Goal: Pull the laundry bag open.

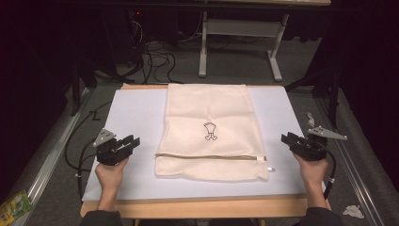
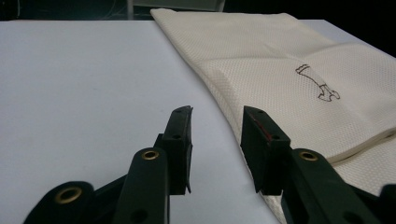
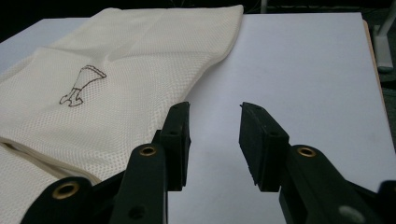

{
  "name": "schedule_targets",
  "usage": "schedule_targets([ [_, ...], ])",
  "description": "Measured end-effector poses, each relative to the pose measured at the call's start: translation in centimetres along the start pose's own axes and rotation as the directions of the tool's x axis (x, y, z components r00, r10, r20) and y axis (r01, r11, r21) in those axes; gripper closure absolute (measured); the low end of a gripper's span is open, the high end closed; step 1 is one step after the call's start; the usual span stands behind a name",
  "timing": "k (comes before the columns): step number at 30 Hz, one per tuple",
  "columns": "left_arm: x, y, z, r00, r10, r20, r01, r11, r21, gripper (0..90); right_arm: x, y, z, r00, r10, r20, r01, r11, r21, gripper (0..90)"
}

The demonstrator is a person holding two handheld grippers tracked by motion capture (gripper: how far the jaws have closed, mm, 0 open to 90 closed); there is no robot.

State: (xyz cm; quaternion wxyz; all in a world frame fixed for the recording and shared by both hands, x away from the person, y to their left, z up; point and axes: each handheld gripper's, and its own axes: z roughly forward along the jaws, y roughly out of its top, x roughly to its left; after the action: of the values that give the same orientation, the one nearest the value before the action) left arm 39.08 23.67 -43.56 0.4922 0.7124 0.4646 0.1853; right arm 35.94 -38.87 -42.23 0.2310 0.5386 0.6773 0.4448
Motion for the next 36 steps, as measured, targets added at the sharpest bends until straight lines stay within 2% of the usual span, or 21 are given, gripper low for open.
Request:
schedule_targets([
  [4, 0.1, 0.0, 0.1, 0.9998, 0.011, -0.015, -0.01, 0.9999, 0.007, 63.8, -0.2, -0.1, 0.1, 0.9999, 0.005, 0.009, -0.006, 1.0, 0.002, 64.1],
  [13, 0.6, -0.1, 0.7, 0.9995, -0.01, -0.031, 0.011, 0.9999, 0.011, 63.5, -0.8, -0.4, 0.2, 0.9993, 0.03, 0.024, -0.03, 1.0, 0.0, 63.8],
  [16, 0.9, -0.3, 0.9, 0.9991, -0.016, -0.038, 0.017, 0.9998, 0.012, 63.4, -1.1, -0.6, 0.5, 0.9995, 0.024, 0.022, -0.024, 1.0, 0.013, 63.5],
  [29, 1.6, -0.9, 2.1, 0.997, -0.037, -0.068, 0.04, 0.9985, 0.037, 61.9, -1.7, -1.3, 1.5, 0.9978, 0.05, 0.043, -0.052, 0.998, 0.032, 63.5],
  [36, 1.8, -1.2, 2.8, 0.9953, -0.045, -0.086, 0.049, 0.9975, 0.05, 61.3, -1.6, -1.6, 2.2, 0.9973, 0.029, 0.067, -0.032, 0.999, 0.044, 63.5],
])
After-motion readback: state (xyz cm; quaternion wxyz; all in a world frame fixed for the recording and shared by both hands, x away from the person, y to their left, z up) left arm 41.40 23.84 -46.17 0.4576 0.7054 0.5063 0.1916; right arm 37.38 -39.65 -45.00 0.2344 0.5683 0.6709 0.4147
